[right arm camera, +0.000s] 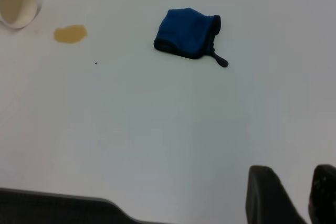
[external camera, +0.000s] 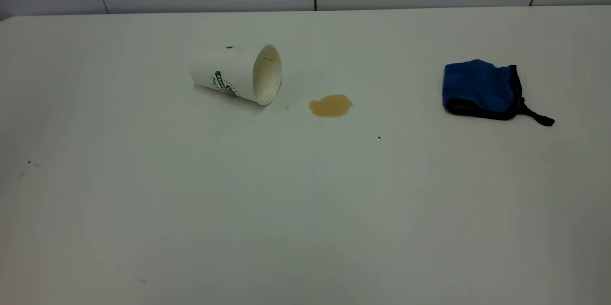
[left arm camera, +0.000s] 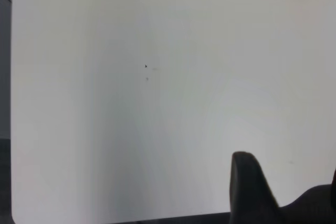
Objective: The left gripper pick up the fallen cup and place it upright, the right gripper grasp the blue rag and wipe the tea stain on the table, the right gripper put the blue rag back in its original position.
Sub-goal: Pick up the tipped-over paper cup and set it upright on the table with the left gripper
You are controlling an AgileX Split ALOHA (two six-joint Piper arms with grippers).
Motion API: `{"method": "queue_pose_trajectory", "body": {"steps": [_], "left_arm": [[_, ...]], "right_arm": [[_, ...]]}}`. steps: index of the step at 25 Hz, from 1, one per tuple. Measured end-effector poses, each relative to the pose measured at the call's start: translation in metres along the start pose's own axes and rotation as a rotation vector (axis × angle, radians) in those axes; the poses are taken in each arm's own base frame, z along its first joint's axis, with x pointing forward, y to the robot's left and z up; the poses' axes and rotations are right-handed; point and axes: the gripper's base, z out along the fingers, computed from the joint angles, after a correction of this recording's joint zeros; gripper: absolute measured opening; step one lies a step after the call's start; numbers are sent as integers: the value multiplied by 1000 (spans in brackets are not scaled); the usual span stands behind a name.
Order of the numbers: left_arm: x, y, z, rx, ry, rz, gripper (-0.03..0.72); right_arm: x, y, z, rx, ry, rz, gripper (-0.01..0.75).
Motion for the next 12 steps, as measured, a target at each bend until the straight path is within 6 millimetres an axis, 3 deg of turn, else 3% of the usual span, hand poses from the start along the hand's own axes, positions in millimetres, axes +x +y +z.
{"method": "queue_pose_trajectory", "body": {"steps": [7,12], "left_arm": [[-53,-9,47,28,120,79,339],[-94,-43,94,2,188,208,319]], "right_arm": [[0,0,0,0,0,0,238],[0,0,0,0,0,0,238]]}}
